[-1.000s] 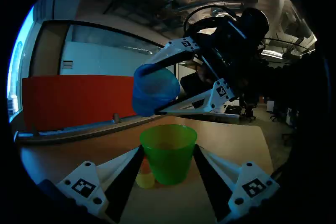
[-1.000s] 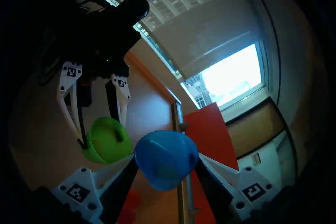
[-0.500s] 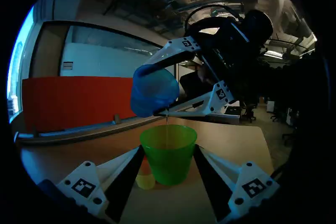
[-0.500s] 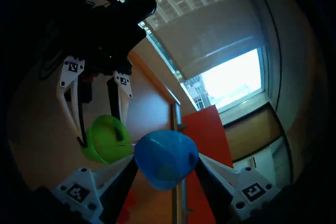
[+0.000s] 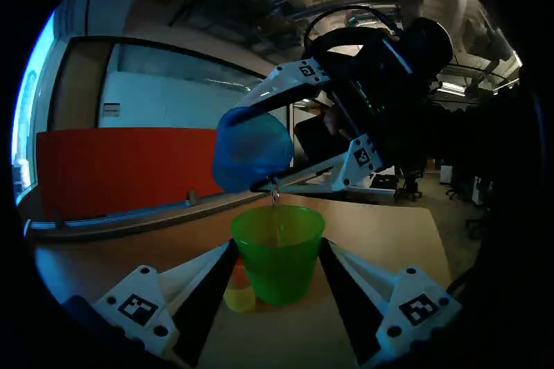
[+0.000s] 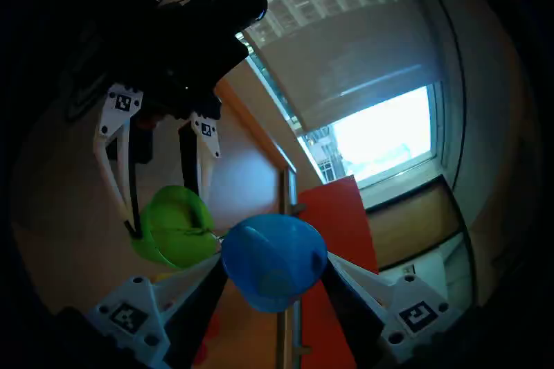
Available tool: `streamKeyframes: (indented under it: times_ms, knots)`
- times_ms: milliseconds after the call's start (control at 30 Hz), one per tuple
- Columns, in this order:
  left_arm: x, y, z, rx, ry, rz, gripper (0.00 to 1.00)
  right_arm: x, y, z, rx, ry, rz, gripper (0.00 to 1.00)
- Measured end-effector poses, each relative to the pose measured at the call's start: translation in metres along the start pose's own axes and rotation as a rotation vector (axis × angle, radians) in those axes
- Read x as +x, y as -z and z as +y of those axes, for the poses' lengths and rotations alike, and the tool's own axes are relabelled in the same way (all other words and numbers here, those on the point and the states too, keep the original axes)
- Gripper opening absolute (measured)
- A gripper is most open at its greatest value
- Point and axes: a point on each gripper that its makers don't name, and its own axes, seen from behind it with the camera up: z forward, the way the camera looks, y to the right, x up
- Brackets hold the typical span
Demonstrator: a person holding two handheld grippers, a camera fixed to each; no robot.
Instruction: Pour water
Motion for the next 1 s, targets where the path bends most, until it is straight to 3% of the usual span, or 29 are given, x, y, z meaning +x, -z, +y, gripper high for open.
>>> streamKeyframes:
  times_ms: [1000]
  knots:
    - [0.0037,0.0017,0.0028,0.002,-0.020,0.007,0.84,0.0055,-0.0005,0.0049,-0.019,0.068,-0.006,0.90]
